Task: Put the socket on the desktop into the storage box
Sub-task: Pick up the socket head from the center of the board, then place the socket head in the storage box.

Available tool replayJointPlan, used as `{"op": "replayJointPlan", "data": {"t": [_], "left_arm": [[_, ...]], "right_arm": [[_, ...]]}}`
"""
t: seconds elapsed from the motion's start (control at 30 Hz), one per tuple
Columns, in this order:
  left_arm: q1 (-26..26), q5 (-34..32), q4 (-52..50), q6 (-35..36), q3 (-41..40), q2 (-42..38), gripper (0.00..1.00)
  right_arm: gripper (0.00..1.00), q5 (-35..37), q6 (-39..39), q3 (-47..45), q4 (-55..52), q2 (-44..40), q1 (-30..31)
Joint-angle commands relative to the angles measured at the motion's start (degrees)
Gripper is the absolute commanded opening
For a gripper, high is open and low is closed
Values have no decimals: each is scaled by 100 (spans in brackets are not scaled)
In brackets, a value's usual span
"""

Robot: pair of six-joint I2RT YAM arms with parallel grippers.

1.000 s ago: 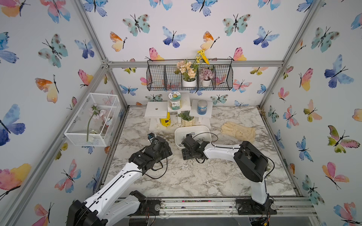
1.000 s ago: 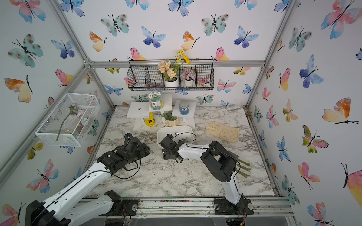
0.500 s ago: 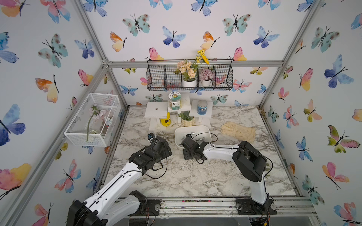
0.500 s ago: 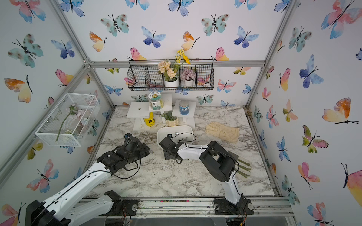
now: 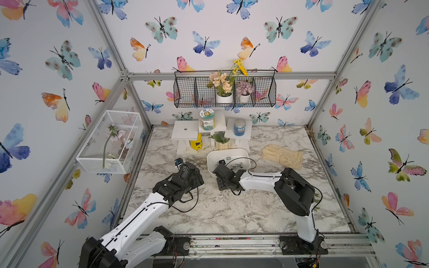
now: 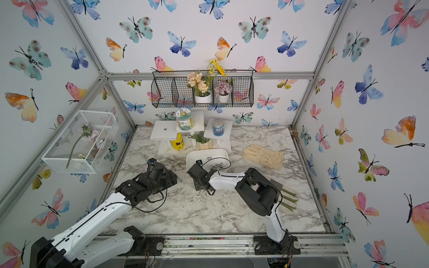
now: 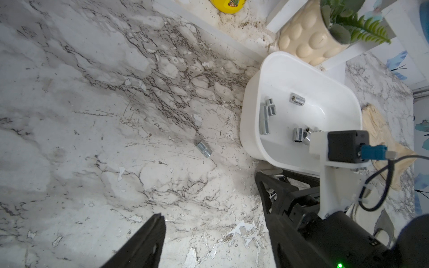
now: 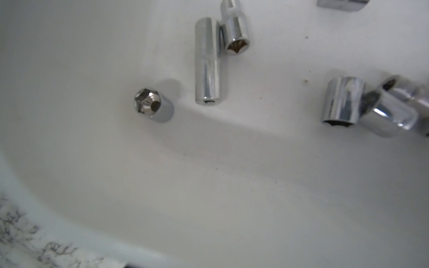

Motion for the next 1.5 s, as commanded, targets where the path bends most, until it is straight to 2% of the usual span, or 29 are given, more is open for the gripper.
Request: {"op": "replayJointPlan", "data": {"t": [0.0, 0.27, 0.5, 0.8, 1.0, 1.2, 1.47], "left_arm": [[30, 75, -93, -1, -9, -27, 76], [35, 137, 17, 70, 29, -6, 76], [18, 774, 340, 168, 112, 335, 76], [-278, 1023, 802, 115, 237, 660, 76], [-486, 1136, 1053, 41, 291, 859, 76], [-634, 1110, 1175, 48, 551, 1159, 76], [-734, 1110, 1278, 131, 876, 1566, 75]], "right_arm": [[54, 134, -34, -39, -129, -181, 91], [54, 19, 51, -463, -178, -922, 109], [54, 39, 133, -754, -280, -1636, 109], [54, 231, -7, -693, -428, -2241, 66], [54, 133, -138, -542, -574, -2359, -190], [54, -109, -286, -526, -538, -2416, -697], [54, -403, -514, -420, -418, -2107, -1263]]}}
